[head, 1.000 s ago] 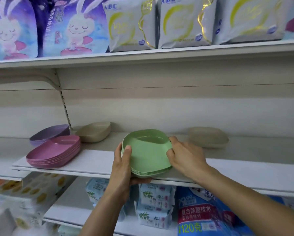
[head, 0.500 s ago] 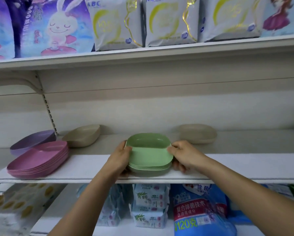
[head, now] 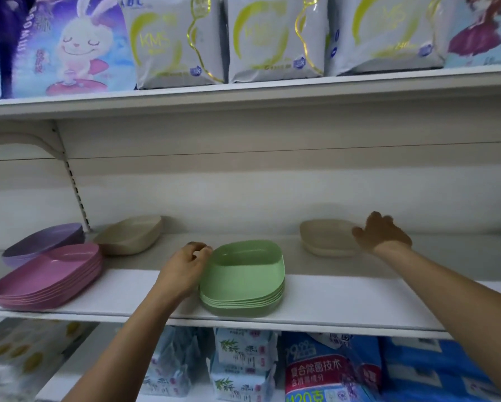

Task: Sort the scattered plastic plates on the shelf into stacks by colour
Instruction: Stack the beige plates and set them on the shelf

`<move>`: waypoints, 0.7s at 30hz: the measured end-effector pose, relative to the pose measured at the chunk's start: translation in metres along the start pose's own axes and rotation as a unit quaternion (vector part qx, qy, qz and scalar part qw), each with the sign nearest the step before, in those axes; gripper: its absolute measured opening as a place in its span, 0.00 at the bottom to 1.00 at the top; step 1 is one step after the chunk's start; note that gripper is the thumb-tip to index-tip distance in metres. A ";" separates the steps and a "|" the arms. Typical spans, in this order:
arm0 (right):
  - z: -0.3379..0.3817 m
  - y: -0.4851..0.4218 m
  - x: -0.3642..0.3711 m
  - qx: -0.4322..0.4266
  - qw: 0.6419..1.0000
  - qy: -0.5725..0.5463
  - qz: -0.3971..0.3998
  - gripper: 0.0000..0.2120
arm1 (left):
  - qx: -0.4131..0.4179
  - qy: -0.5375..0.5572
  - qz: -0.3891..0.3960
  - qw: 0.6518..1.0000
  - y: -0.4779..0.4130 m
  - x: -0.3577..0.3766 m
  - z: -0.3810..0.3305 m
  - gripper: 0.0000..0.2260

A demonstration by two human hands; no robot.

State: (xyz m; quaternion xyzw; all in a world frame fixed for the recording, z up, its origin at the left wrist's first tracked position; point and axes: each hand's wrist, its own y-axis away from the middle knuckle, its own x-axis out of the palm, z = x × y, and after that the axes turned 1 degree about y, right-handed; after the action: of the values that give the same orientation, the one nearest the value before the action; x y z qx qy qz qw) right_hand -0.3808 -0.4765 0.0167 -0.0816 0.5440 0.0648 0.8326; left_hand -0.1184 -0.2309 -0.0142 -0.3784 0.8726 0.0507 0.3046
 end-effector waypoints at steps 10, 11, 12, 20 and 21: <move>0.008 -0.009 0.016 0.010 0.963 -0.259 0.078 0.13 | 0.005 0.083 -0.043 0.996 0.021 -0.016 -0.004 0.12; 0.018 -0.006 0.014 0.001 0.959 -0.271 0.079 0.13 | 0.008 0.086 -0.042 0.995 0.022 -0.020 -0.002 0.11; 0.029 -0.003 0.015 -0.016 0.955 -0.287 0.076 0.13 | 0.011 0.089 -0.040 0.995 0.022 -0.025 0.001 0.11; 0.146 0.035 0.020 -0.123 0.919 -0.336 0.162 0.07 | 0.032 0.097 -0.046 0.994 -0.002 -0.092 0.023 0.08; 0.162 0.039 0.023 -0.129 0.917 -0.335 0.173 0.07 | 0.035 0.093 -0.044 0.994 -0.007 -0.105 0.028 0.08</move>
State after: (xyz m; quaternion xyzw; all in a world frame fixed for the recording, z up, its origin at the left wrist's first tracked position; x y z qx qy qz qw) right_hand -0.2346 -0.4041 0.0568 -0.0670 0.2261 0.3009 0.9240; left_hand -0.0446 -0.1610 0.0242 -0.4084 0.8811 -0.0283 0.2369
